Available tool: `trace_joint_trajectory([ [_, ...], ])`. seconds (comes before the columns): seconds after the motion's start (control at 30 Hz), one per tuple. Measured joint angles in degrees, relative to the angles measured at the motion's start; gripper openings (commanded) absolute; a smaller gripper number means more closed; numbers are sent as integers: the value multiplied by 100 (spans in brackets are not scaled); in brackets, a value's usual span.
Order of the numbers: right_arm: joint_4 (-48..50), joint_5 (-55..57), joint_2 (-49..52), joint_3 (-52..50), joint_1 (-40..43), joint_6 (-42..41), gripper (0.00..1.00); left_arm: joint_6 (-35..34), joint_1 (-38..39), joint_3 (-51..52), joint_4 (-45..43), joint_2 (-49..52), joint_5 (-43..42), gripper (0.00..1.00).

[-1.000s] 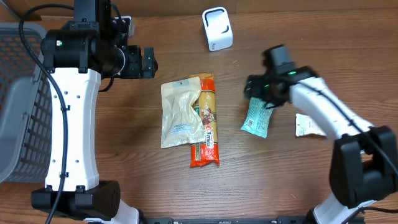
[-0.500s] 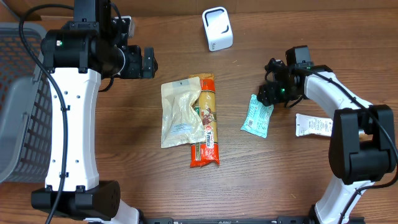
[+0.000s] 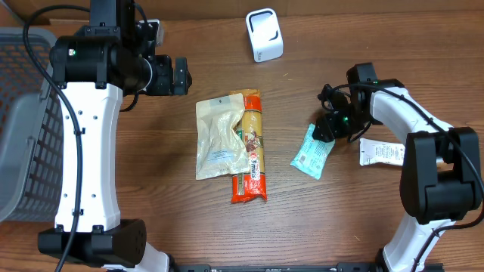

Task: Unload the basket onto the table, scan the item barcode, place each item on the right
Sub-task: 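Grasp the mint tissue pack by its edge with the right gripper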

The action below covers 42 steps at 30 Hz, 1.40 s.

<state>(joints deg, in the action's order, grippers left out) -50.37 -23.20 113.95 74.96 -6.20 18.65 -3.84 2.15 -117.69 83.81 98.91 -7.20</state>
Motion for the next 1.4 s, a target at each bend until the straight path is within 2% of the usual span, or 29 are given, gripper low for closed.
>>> trace_joint_trajectory([
  [0.1,-28,-138,0,0,0,-455,43,0,0,0,0,0,0,100],
  [0.17,-90,-195,0,0,0,-739,43,0,0,0,0,0,2,100],
  [0.37,59,-225,0,-184,0,-1137,55,0,0,0,0,0,2,100],
  [0.5,258,-367,-101,-474,7,-879,55,0,0,0,-2,0,0,100],
  [0.57,374,-411,-190,-645,2,-699,47,0,0,0,0,0,2,100],
  [0.67,457,-529,-247,-866,-15,-518,20,0,0,0,0,0,2,100],
  [0.73,461,-669,-247,-957,-33,-518,7,0,0,0,0,0,0,100],
  [0.77,487,-732,-247,-973,-33,-529,4,0,0,0,0,0,0,100],
  [1.2,754,-1292,-184,-966,-33,-1620,4,0,0,0,0,0,0,100],
  [1.4,1440,-1298,-341,-881,-61,-2374,4,0,0,0,0,0,0,100],
])
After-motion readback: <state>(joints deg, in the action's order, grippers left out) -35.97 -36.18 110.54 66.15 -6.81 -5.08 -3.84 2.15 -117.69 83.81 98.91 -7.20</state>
